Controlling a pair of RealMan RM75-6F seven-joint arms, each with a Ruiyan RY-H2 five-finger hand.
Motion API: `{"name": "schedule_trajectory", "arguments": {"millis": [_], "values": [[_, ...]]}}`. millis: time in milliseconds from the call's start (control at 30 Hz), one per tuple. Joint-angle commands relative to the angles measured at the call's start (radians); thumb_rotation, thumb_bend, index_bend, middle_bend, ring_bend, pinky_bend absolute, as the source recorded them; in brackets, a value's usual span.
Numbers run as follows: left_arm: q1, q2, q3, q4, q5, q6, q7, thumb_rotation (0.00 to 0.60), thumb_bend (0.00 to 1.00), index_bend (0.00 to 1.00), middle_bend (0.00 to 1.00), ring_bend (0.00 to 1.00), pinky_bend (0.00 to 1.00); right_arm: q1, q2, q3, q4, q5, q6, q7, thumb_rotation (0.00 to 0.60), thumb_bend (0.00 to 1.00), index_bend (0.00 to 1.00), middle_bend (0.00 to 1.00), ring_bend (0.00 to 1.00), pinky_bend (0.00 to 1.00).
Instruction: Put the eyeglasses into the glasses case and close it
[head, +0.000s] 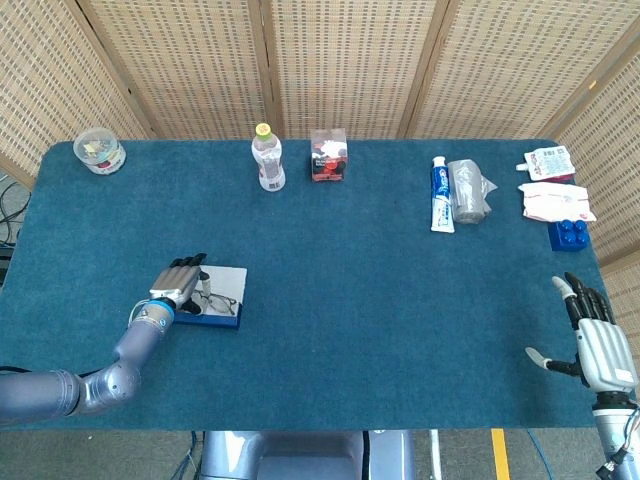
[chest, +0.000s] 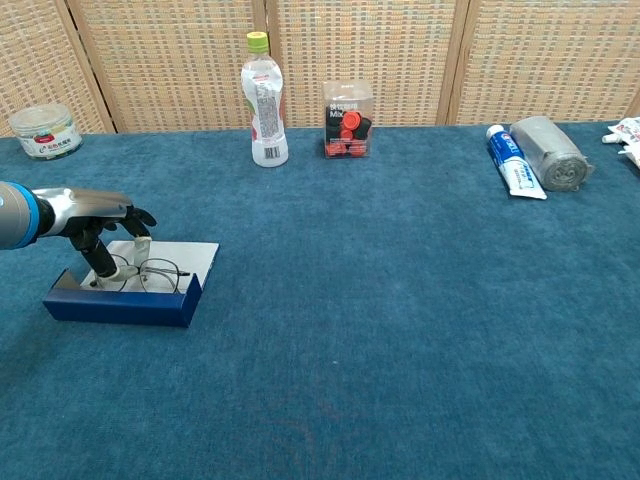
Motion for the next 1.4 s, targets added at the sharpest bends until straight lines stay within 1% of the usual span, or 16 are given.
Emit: {"name": "schedule_trajectory", "arguments": {"millis": [33,67,200,267,333,400,433,533,600,667,700,767,867,1000,1133,1400], "values": [[0.000,0.004,0.001,-0.006,0.003,-0.006,-0.003,0.600,0.64,0.41,0.00,0.00,0.00,0.000,0.000,0.000,0.001,0.000,-0.001,0.001,0.600,0.00,0.00,0.00,0.00,0.00],[-0.001,0.006,0.002,-0.007,0.004,-0.009,-0.003,0.600,0.63,0.36,0.00,0.00,0.00,0.000,0.000,0.000,0.001,0.000,-0.001,0.001,0.600,0.00,0.00,0.00,0.00,0.00],[-0.002,0.017,0.002,-0.012,0.004,-0.021,-0.009,0.600,0.63,0.25,0.00,0.00,0.00,0.000,0.000,0.000,0.001,0.000,-0.001,0.002,0.600,0.00,0.00,0.00,0.00,0.00],[-0.003,0.023,0.005,-0.015,0.005,-0.028,-0.009,0.600,0.62,0.15,0.00,0.00,0.00,0.000,0.000,0.000,0.000,0.000,-0.001,0.001,0.600,0.00,0.00,0.00,0.00,0.00],[-0.004,0.035,0.006,-0.020,0.004,-0.046,-0.018,0.600,0.61,0.07,0.00,0.00,0.00,0.000,0.000,0.000,0.001,0.000,-0.001,0.001,0.600,0.00,0.00,0.00,0.00,0.00],[0.012,0.054,-0.013,-0.028,0.038,-0.058,-0.058,0.600,0.61,0.02,0.00,0.00,0.00,0.000,0.000,0.000,0.000,0.000,-0.001,0.002,0.600,0.00,0.00,0.00,0.00,0.00],[0.029,0.067,-0.026,-0.030,0.080,-0.066,-0.091,0.600,0.61,0.01,0.00,0.00,0.00,0.000,0.000,0.000,0.000,0.000,-0.001,0.002,0.600,0.00,0.00,0.00,0.00,0.00],[0.075,0.105,-0.056,-0.036,0.194,-0.096,-0.179,0.600,0.63,0.00,0.00,0.00,0.00,0.001,0.001,0.000,0.000,0.000,-0.002,0.002,0.600,0.00,0.00,0.00,0.00,0.00],[0.105,0.130,-0.071,-0.040,0.284,-0.114,-0.233,0.600,0.70,0.00,0.00,0.00,0.00,0.001,0.001,0.000,0.000,-0.001,-0.002,0.003,0.600,0.00,0.00,0.00,0.00,0.00],[0.130,0.150,-0.082,-0.045,0.351,-0.130,-0.281,0.600,0.81,0.01,0.00,0.00,0.00,0.001,0.001,-0.001,0.000,-0.001,-0.002,0.002,0.600,0.00,0.00,0.00,0.00,0.00],[0.141,0.159,-0.086,-0.046,0.383,-0.139,-0.304,0.600,0.85,0.01,0.00,0.00,0.00,0.001,0.001,-0.001,0.000,-0.001,-0.001,0.002,0.600,0.00,0.00,0.00,0.00,0.00],[0.163,0.175,-0.095,-0.050,0.450,-0.163,-0.354,0.600,0.92,0.05,0.00,0.00,0.00,0.001,0.000,-0.001,0.000,-0.002,0.000,0.001,0.600,0.00,0.00,0.00,0.00,0.00],[0.196,0.195,-0.107,-0.051,0.551,-0.192,-0.432,0.600,0.94,0.09,0.00,0.00,0.00,0.000,0.000,-0.001,-0.001,-0.002,0.001,-0.001,0.600,0.00,0.00,0.00,0.00,0.00],[0.235,0.199,-0.114,-0.049,0.684,-0.201,-0.527,0.600,0.94,0.11,0.00,0.00,0.00,0.000,0.000,-0.001,-0.001,-0.003,0.002,-0.005,0.600,0.00,0.00,0.00,0.00,0.00],[0.239,0.191,-0.118,-0.051,0.766,-0.220,-0.581,0.600,0.95,0.11,0.00,0.00,0.00,0.001,-0.001,-0.001,-0.001,-0.004,0.003,-0.007,0.600,0.00,0.00,0.00,0.00,0.00],[0.210,0.139,-0.117,-0.061,0.814,-0.243,-0.599,0.600,0.97,0.13,0.00,0.00,0.00,0.001,-0.001,-0.001,0.000,-0.003,0.003,-0.007,0.600,0.00,0.00,0.00,0.00,0.00]]}}
